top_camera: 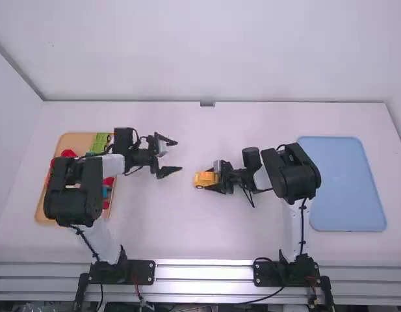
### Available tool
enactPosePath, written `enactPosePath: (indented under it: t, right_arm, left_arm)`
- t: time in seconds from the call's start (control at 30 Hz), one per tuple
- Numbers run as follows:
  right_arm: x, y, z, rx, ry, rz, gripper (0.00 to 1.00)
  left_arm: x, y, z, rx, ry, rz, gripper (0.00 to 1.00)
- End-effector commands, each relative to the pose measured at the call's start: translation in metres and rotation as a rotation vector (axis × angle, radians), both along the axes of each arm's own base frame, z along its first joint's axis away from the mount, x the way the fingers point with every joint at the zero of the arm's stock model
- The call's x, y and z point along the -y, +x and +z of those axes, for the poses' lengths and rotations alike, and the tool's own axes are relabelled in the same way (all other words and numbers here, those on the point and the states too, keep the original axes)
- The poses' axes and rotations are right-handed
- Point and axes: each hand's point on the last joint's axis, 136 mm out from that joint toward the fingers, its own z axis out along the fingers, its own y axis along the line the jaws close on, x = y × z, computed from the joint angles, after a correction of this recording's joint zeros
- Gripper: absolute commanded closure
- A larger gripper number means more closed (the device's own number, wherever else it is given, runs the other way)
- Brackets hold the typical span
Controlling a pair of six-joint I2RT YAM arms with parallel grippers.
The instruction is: Assemble lego blocks to make yellow taxi
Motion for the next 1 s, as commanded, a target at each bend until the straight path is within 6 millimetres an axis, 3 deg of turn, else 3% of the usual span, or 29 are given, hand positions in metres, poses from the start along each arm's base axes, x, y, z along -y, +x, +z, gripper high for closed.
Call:
enactPosePath:
  t: [0.0, 0.13, 0.17, 0.27, 0.3, 0.37, 0.43, 0.5, 0.53, 0.57, 0.6, 0.7, 0.77, 0.97]
  right_arm:
    - [0.011, 0.014, 0.011, -0.072, 0.004, -0.085, 0.45]
    - [0.037, 0.039, 0.051, -0.085, 0.029, -0.189, 0.45]
    - [0.053, 0.051, 0.066, -0.085, 0.022, -0.256, 0.45]
    - [0.106, 0.081, 0.087, -0.125, -0.06, -0.515, 0.45]
    - [0.127, 0.088, 0.092, -0.134, -0.096, -0.608, 0.46]
    - [0.187, 0.101, 0.104, -0.128, -0.192, -0.841, 0.5]
    - [0.227, 0.103, 0.113, -0.118, -0.247, -0.985, 0.5]
    - [0.307, 0.101, 0.124, -0.13, -0.323, -1.291, 0.5]
    - [0.313, 0.101, 0.125, -0.134, -0.325, -1.315, 0.5]
    - [0.355, 0.096, 0.127, -0.174, -0.328, -1.504, 0.51]
    - [0.382, 0.09, 0.126, -0.205, -0.322, -1.619, 0.51]
    - [0.422, 0.074, 0.118, -0.28, -0.303, -1.763, 0.51]
    - [0.446, 0.06, 0.102, -0.361, -0.285, -1.831, 0.52]
    - [0.473, 0.04, 0.058, -0.5, -0.302, -1.897, 0.51]
  left_arm:
    - [-0.01, 0.007, 0.006, -0.05, 0.017, 0.072, 0.01]
    - [-0.037, 0.037, -0.029, -0.238, 0.177, 0.375, 0.01]
    - [-0.05, 0.045, -0.04, -0.287, 0.229, 0.487, 0.01]
    - [-0.073, 0.055, -0.054, -0.364, 0.293, 0.674, 0.01]
    - [-0.079, 0.057, -0.057, -0.38, 0.305, 0.722, 0.01]
    - [-0.093, 0.06, -0.06, -0.399, 0.324, 0.798, 0.01]
    - [-0.095, 0.061, -0.061, -0.397, 0.334, 0.811, 0.01]
    - [-0.093, 0.061, -0.06, -0.375, 0.342, 0.794, 0.01]
    - [-0.093, 0.062, -0.06, -0.374, 0.341, 0.795, 0.01]
    - [-0.093, 0.064, -0.058, -0.369, 0.331, 0.804, 0.01]
    - [-0.093, 0.066, -0.056, -0.365, 0.324, 0.81, 0.01]
    - [-0.096, 0.072, -0.051, -0.377, 0.281, 0.855, 0.01]
    - [-0.111, 0.08, -0.049, -0.42, 0.232, 0.993, 0.01]
    - [-0.141, 0.081, -0.056, -0.518, 0.189, 1.239, 0.01]
